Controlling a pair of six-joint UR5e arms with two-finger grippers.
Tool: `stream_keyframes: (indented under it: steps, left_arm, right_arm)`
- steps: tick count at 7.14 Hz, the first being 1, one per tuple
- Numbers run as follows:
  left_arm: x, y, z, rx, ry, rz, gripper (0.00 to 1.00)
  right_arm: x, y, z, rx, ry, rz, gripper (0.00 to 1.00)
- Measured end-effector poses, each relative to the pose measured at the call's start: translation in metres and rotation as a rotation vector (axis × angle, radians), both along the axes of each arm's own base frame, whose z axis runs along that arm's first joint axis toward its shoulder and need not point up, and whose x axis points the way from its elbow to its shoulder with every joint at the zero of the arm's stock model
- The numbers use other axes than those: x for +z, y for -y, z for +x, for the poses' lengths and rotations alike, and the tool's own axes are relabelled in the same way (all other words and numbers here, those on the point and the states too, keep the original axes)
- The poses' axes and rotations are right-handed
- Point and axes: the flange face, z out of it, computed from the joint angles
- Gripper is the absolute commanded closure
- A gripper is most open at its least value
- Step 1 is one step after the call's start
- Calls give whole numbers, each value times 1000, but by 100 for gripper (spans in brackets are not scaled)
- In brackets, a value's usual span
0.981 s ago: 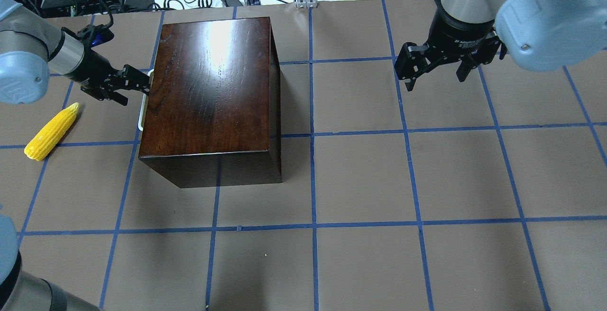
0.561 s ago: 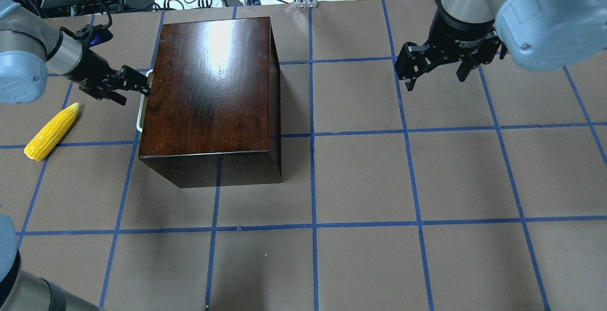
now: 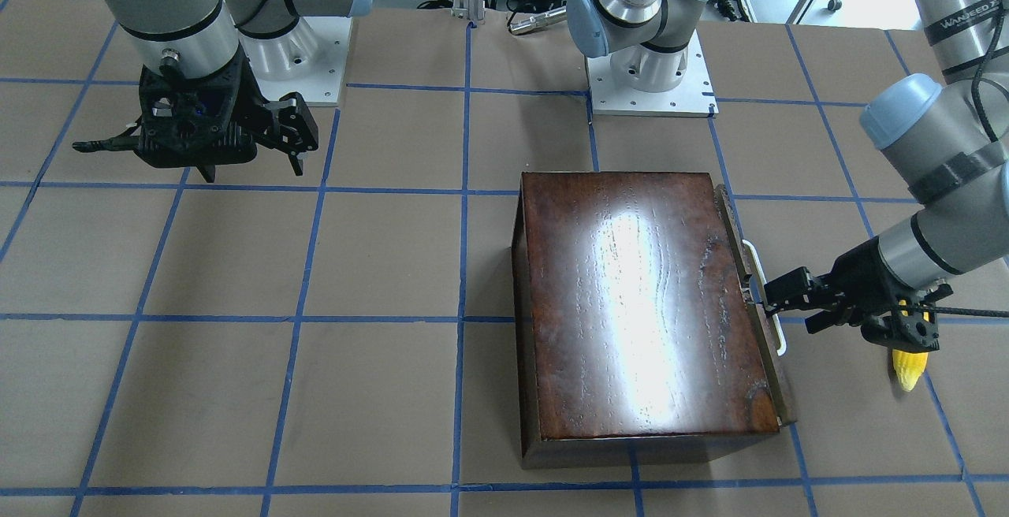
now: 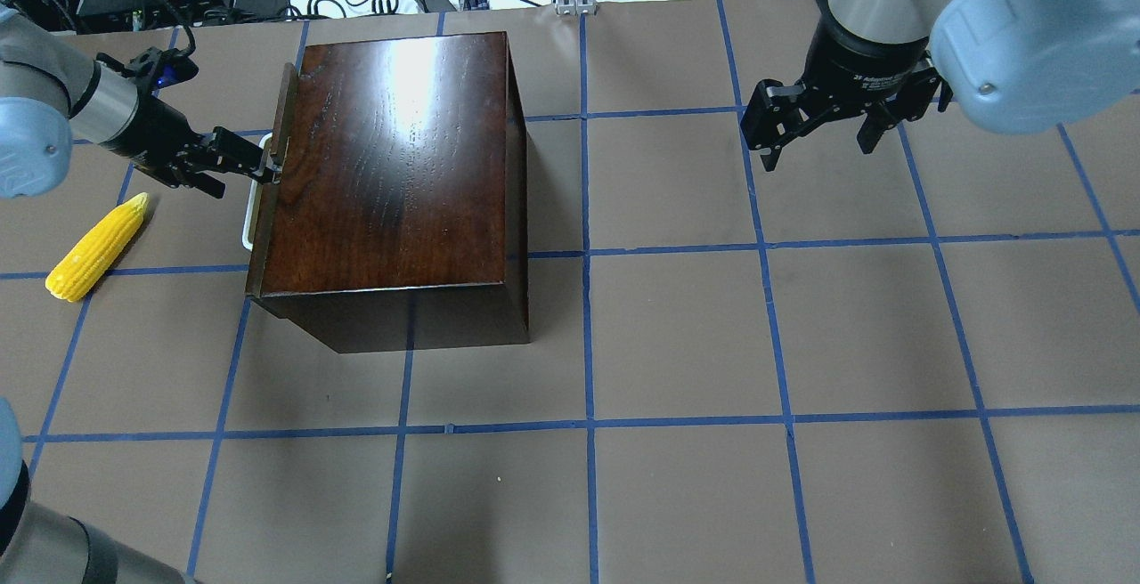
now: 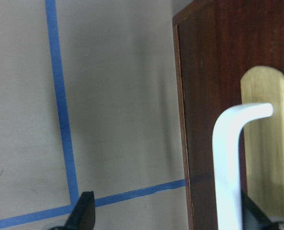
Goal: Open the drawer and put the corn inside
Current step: 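Pull the drawer outward from the cabinet with the left gripper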
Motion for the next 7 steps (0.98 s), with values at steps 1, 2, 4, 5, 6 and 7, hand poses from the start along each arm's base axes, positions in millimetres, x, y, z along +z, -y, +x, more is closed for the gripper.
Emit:
stream_keyframes:
  steps: [1,2,4,5,6,7]
  left_arm:
    - [0,0,2,-11,1,-5,0]
    - [1,0,4,-15,1,-8,0]
    - [2,0,10,-30,5,-19,0]
    - [2,1,13,-48,15,-21,0]
    - [0,2,18,-64,32,-16,0]
    - [-1,3,23,-74,43,-12,0]
  right_arm:
    - [0,0,0,0,0,0,0]
    - [0,0,0,0,0,0,0]
    - [0,0,0,0,0,0,0]
    - [0,0,0,1,0,0,0]
    - [0,0,0,1,0,0,0]
    - [0,0,0,0,0,0,0]
